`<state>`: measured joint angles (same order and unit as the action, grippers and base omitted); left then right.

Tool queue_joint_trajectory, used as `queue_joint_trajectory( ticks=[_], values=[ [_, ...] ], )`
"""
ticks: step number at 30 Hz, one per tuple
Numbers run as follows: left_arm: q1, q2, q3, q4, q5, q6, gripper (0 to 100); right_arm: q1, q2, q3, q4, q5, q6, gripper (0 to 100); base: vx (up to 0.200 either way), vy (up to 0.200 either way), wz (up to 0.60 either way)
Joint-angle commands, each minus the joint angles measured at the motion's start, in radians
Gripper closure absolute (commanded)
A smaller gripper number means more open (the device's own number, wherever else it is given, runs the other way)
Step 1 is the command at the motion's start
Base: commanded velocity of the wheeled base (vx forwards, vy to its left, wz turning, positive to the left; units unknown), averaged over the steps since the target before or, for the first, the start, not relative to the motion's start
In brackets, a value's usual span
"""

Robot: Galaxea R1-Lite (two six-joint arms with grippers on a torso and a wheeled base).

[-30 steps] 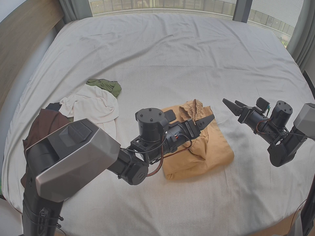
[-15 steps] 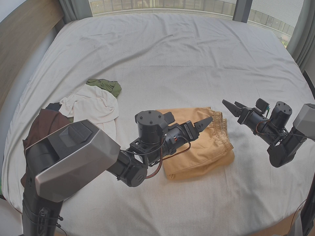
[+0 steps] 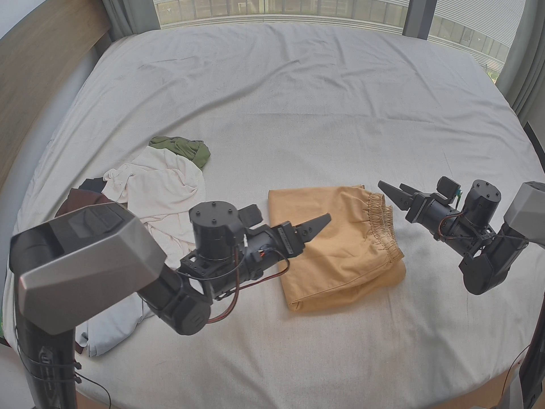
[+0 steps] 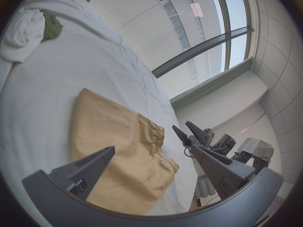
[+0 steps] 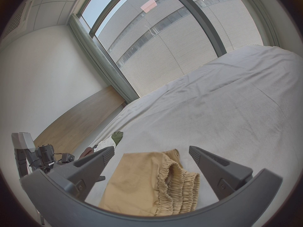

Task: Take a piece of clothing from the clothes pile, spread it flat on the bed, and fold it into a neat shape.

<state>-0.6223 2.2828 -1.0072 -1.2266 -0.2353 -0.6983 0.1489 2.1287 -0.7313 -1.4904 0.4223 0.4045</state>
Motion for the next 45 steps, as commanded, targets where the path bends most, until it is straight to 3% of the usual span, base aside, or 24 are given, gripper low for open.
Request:
queue_joint_trajectory(
  ticks=[1,12,17,23,30,45],
  values=[
    [0.066,-0.137,0.148,-0.045,-0.01,0.008,0,0.027,-0.027,0.026,0.013,0.001,0.001,0,0.0,0.0,0.0],
    [0.256,-0.348,0.524,-0.203,-0.18,0.102,0,0.043,-0.07,0.107,0.133,0.001,-0.004,0,0.0,0.0,0.0],
    [0.323,-0.33,0.553,-0.298,-0.239,0.112,0,0.04,-0.079,0.108,0.159,0.001,-0.009,0,0.0,0.0,0.0],
    [0.335,-0.338,0.613,-0.312,-0.259,0.128,0,0.009,-0.093,0.113,0.237,0.0,-0.009,0,0.0,0.0,0.0],
    [0.335,-0.328,0.688,-0.312,-0.315,0.252,0,-0.011,-0.09,0.136,0.294,0.0,-0.01,0,0.0,0.0,0.0],
    [0.34,-0.302,0.697,-0.314,-0.315,0.253,0,-0.019,-0.039,0.162,0.391,0.001,-0.012,0,0.0,0.0,0.0]
  ],
)
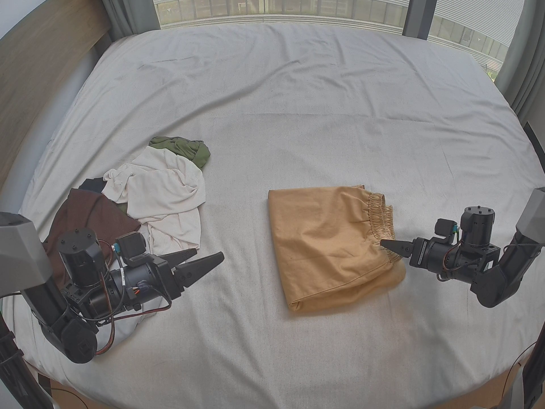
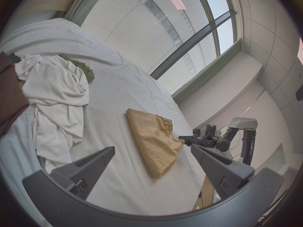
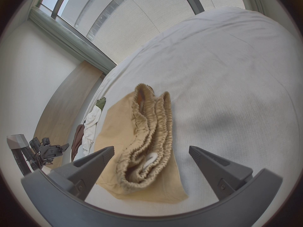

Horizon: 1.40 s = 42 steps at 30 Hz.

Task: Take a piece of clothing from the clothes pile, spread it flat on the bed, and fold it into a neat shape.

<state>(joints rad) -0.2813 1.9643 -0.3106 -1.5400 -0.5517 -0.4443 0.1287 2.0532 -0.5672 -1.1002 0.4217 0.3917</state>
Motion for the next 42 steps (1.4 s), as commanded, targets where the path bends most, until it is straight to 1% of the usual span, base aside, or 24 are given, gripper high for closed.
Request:
queue_joint_trajectory(
  ticks=[1,8,13,15,16,18,20,22,29,32,38,42],
  values=[
    [-0.001,0.016,0.001,0.0,0.001,-0.001,0,0.002,0.036,-0.002,0.0,0.002,0.001,0,0.0,0.0,0.0],
    [-0.001,0.038,0.001,0.0,-0.004,0.001,0,0.011,0.108,-0.013,-0.006,0.012,0.009,0,0.0,0.0,0.0],
    [-0.001,0.036,0.001,0.0,-0.004,0.001,0,0.012,0.113,-0.002,0.0,0.062,0.021,0,0.0,0.0,0.0],
    [-0.001,0.036,0.001,0.0,-0.004,0.001,0,0.014,0.113,-0.002,0.002,0.069,0.03,0,0.0,0.0,0.0],
    [-0.001,0.038,0.002,0.0,-0.004,0.001,0,0.025,0.113,0.003,0.0,0.074,0.058,0,0.0,0.0,0.0],
    [-0.001,0.038,0.002,0.0,-0.004,0.001,0,0.037,0.111,0.006,-0.003,0.074,0.079,0,0.0,0.0,0.0],
    [-0.001,0.036,0.002,0.0,-0.004,0.001,0,0.055,0.111,0.013,-0.004,0.089,0.105,0,0.0,0.0,0.0],
    [-0.003,0.036,0.004,0.0,-0.004,0.001,0,0.072,0.113,0.02,-0.006,0.104,0.119,0,0.0,0.0,0.0],
    [-0.004,0.036,0.005,0.0,-0.004,0.002,0,0.12,0.134,0.007,-0.018,0.106,0.159,0,0.0,0.0,0.0],
    [-0.004,0.036,0.005,0.0,-0.004,0.002,0,0.132,0.157,0.007,-0.049,0.106,0.165,0,0.0,0.0,0.0],
    [-0.004,0.038,0.007,0.0,-0.004,0.002,0,0.154,0.252,-0.005,-0.219,0.072,0.21,0,0.0,0.0,0.0],
    [-0.004,0.038,0.007,0.0,-0.004,0.002,0,0.161,0.262,-0.006,-0.257,0.063,0.231,0,0.0,0.0,0.0]
  ],
)
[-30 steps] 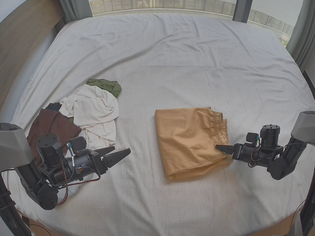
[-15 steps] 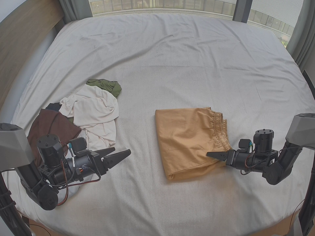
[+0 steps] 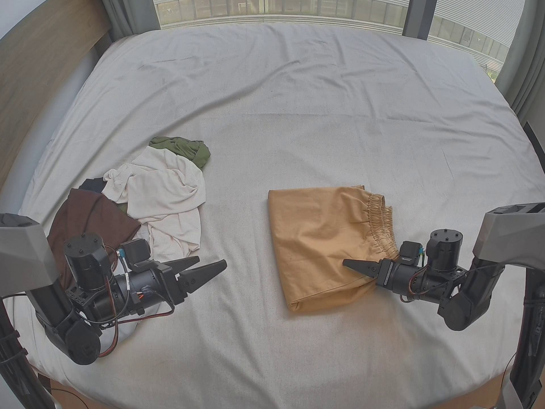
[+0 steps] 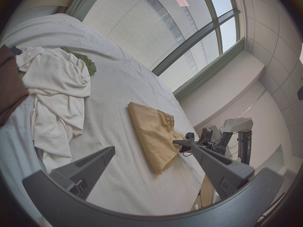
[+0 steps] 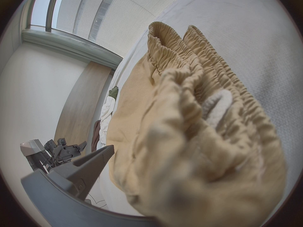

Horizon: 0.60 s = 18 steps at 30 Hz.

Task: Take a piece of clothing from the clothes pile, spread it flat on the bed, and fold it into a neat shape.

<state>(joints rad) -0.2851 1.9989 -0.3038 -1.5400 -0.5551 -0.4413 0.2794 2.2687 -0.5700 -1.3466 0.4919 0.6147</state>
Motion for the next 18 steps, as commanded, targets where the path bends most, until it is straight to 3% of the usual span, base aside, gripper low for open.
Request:
queue_joint_trajectory(
  ticks=[1,4,5,18],
  values=[
    [0.0,0.003,0.0,0.0,0.0,-0.001,0,0.009,0.046,-0.004,-0.011,-0.007,0.008,0,0.0,0.0,0.0],
    [0.0,0.003,0.0,0.0,0.0,-0.001,0,0.012,0.045,-0.004,-0.013,-0.019,0.008,0,0.0,0.0,0.0],
    [0.0,0.004,0.0,0.0,0.0,-0.001,0,0.012,0.045,-0.004,-0.013,-0.019,0.008,100,0.0,0.0,0.0],
    [0.0,0.004,0.005,0.0,0.001,0.001,0,0.06,-0.021,0.01,-0.023,-0.021,0.011,100,0.0,0.0,0.0]
  ],
)
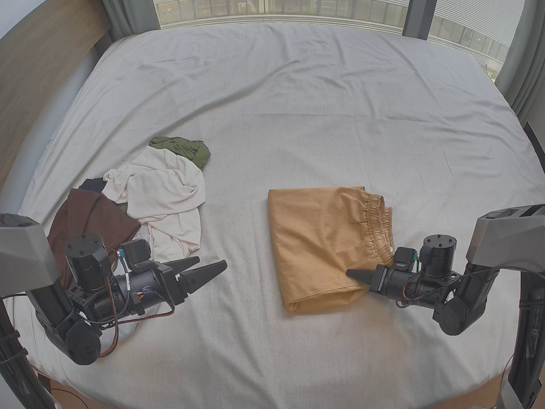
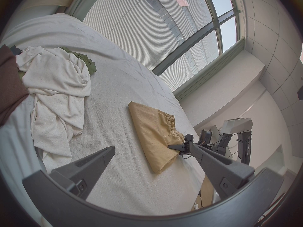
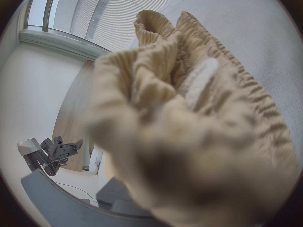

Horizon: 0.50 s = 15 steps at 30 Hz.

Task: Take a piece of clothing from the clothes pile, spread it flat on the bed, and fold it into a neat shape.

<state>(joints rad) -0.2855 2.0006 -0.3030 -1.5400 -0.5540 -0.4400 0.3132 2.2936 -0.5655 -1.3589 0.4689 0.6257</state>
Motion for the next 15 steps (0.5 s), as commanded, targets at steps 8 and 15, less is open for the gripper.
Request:
queue_joint_trajectory(
  ticks=[8,15],
  values=[
    [0.002,0.009,0.008,0.0,0.0,0.004,0,0.11,-0.267,0.019,-0.04,0.011,0.026,100,0.0,0.0,0.0],
    [0.006,0.009,0.008,0.0,0.002,0.006,0,0.115,-0.341,-0.004,-0.037,0.017,0.063,100,0.0,0.0,0.0]
  ],
)
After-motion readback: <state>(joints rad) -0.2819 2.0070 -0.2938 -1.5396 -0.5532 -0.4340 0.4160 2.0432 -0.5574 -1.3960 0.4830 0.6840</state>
